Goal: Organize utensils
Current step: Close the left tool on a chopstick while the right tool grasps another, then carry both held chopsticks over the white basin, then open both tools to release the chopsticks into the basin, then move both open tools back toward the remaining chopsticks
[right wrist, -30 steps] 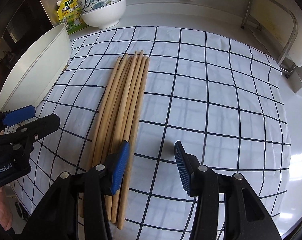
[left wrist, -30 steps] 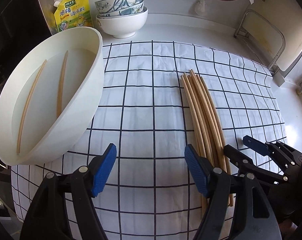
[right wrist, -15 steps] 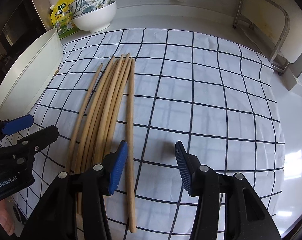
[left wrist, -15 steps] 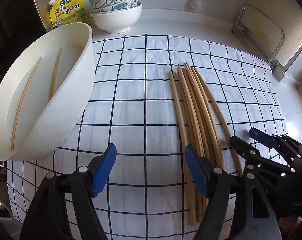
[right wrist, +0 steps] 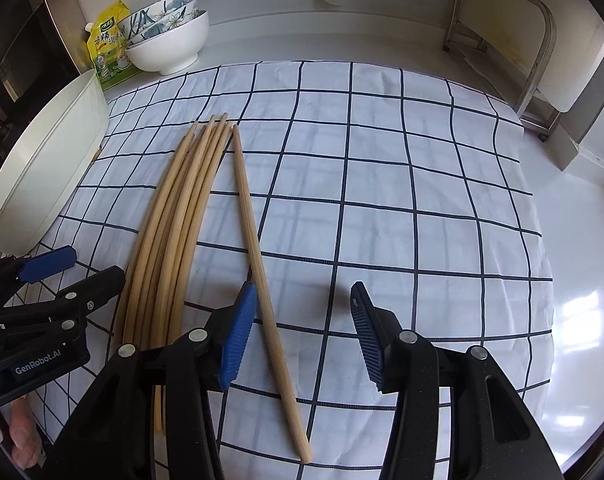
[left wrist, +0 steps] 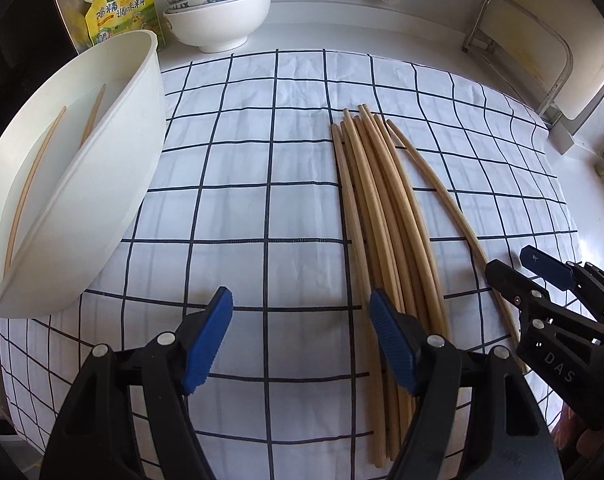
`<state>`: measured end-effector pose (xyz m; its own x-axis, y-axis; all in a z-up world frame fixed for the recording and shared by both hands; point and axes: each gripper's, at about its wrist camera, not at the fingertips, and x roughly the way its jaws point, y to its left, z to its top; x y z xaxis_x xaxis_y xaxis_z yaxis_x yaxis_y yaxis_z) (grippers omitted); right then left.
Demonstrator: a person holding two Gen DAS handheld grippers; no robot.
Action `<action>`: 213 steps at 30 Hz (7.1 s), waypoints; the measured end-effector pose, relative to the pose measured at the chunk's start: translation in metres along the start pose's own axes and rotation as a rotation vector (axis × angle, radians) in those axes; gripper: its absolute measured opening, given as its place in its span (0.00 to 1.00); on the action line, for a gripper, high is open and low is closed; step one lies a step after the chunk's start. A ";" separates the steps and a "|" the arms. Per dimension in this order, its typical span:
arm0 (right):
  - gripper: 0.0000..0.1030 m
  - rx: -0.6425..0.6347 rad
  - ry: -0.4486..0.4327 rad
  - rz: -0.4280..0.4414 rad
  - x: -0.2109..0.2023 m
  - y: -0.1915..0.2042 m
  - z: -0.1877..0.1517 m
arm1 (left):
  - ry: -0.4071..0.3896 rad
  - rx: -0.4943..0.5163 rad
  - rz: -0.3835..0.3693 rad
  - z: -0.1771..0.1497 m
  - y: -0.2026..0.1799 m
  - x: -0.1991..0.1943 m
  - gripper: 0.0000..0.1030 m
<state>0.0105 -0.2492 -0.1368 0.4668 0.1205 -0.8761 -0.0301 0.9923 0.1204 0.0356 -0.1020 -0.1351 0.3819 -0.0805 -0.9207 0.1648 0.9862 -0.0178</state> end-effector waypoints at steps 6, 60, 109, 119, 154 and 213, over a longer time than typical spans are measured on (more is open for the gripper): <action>0.46 -0.002 -0.003 0.001 0.000 0.001 0.000 | 0.001 0.010 0.019 0.003 -0.005 0.005 0.71; 0.06 -0.074 -0.173 0.227 -0.063 0.156 0.108 | -0.171 -0.089 -0.011 0.063 0.148 -0.109 0.07; 0.21 -0.100 -0.036 0.185 -0.004 0.279 0.122 | -0.097 -0.194 0.033 0.060 0.277 -0.069 0.47; 0.24 -0.089 -0.064 0.174 -0.030 0.261 0.103 | -0.125 -0.184 0.027 0.048 0.260 -0.091 0.47; 0.32 0.108 -0.055 0.006 -0.063 0.066 0.022 | -0.101 0.000 -0.079 0.026 0.093 -0.093 0.55; 0.39 -0.001 0.023 -0.014 0.005 0.029 0.007 | -0.006 -0.009 -0.112 0.010 0.019 -0.031 0.59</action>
<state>0.0183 -0.2201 -0.1341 0.4463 0.1076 -0.8884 -0.0252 0.9939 0.1077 0.0358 -0.0825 -0.1029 0.3669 -0.1909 -0.9105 0.1987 0.9722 -0.1238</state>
